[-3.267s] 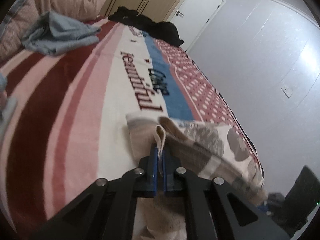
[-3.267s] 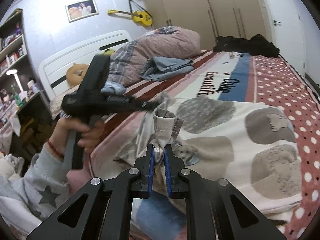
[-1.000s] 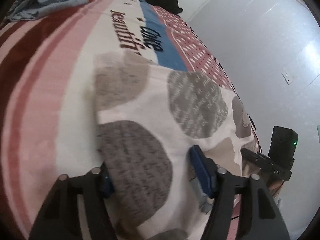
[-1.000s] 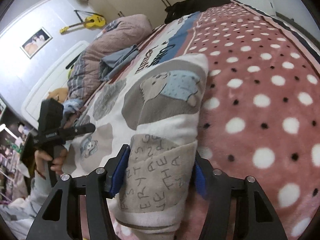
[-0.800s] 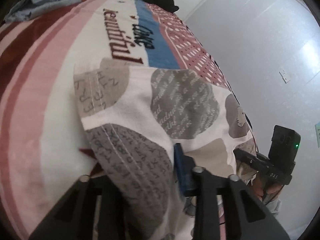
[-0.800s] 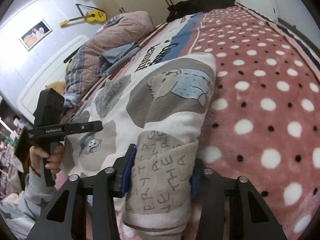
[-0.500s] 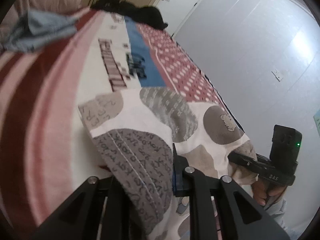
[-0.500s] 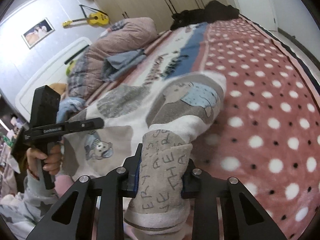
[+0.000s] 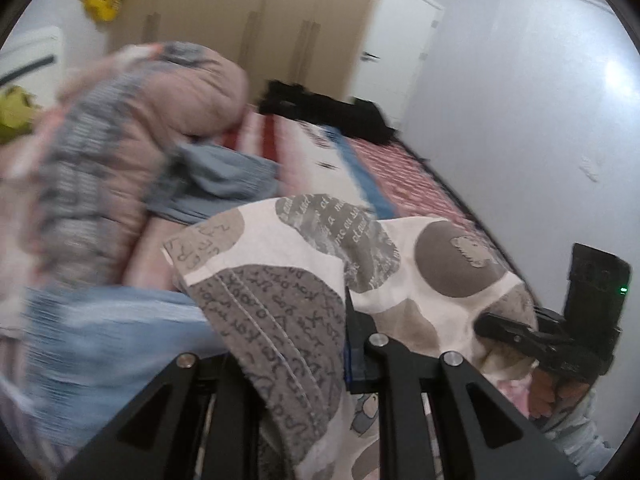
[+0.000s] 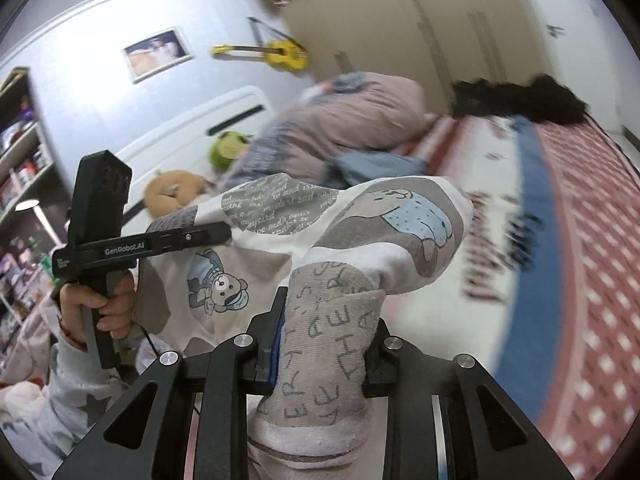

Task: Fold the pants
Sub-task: 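Carry the folded pants with both grippers onto the clothes pile and release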

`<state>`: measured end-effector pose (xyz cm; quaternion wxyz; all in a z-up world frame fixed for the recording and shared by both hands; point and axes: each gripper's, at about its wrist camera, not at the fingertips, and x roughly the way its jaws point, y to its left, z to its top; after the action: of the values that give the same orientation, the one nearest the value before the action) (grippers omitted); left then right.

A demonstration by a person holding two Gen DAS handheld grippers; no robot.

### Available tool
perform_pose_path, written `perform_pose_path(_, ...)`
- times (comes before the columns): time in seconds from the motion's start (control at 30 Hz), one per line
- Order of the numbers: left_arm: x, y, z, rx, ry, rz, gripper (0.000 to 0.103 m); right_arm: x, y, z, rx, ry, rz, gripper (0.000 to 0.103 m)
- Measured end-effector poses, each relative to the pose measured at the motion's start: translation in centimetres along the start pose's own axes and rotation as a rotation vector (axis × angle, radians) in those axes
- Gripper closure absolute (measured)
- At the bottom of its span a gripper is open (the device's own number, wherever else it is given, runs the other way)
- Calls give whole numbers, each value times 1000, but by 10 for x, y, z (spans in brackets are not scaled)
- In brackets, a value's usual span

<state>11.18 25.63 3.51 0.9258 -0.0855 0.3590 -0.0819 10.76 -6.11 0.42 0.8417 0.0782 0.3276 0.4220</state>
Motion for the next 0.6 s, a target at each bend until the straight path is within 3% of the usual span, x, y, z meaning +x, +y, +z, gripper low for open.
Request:
perform_pose_path(0.23,-51,112,23,-94,12,182,90,103,86,34,-26,41,146,82)
perform_pose_path(0.33,-57,158,15,-120,56,238,90,139,115,35,-40,74,174,82)
perform_pose_path(0.6,-24,223,-35,-240,141,233,89,201,136,-7,-99,198,117,82)
